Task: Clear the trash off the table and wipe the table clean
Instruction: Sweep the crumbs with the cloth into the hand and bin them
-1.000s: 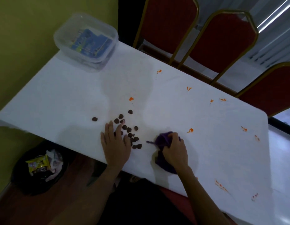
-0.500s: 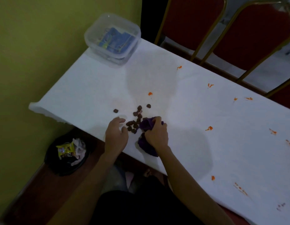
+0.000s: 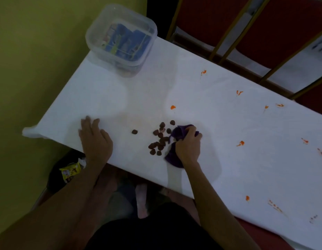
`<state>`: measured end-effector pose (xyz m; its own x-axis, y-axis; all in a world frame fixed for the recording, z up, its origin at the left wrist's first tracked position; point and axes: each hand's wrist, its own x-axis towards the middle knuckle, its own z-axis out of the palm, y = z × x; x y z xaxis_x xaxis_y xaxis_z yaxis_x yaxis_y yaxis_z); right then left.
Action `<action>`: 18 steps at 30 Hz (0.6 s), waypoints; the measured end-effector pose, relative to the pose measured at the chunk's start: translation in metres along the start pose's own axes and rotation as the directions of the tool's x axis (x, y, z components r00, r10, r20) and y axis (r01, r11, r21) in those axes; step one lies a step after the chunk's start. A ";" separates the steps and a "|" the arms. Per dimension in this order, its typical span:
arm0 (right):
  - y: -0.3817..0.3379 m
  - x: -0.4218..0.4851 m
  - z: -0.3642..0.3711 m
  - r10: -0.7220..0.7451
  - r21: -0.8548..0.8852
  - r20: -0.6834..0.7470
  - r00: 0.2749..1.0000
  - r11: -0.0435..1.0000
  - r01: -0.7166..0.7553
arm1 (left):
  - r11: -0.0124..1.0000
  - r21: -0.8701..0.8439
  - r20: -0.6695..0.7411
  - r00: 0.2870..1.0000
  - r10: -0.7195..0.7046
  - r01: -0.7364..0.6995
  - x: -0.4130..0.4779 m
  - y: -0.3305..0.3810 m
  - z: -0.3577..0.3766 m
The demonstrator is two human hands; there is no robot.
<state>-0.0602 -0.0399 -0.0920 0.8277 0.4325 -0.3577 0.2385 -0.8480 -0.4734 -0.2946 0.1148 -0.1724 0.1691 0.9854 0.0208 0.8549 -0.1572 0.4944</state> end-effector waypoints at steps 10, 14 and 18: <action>-0.082 0.000 0.042 -0.305 -0.144 0.241 0.921 0.928 0.345 | 0.998 0.045 -0.035 0.999 0.039 -0.037 -0.003 0.004 -0.003; -0.071 0.011 0.019 -0.248 -0.155 0.107 0.963 0.952 0.262 | 0.998 0.048 -0.006 0.999 0.037 -0.036 -0.003 0.004 -0.006; -0.069 0.026 0.010 -0.174 -0.219 0.094 0.980 0.957 0.191 | 0.998 0.045 -0.023 0.999 0.041 -0.040 -0.002 0.003 -0.004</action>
<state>-0.0599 0.0326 -0.0767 0.7219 0.6004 -0.3440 0.4977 -0.7959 -0.3447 -0.2945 0.1124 -0.1673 0.1929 0.9793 0.0616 0.8684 -0.1996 0.4539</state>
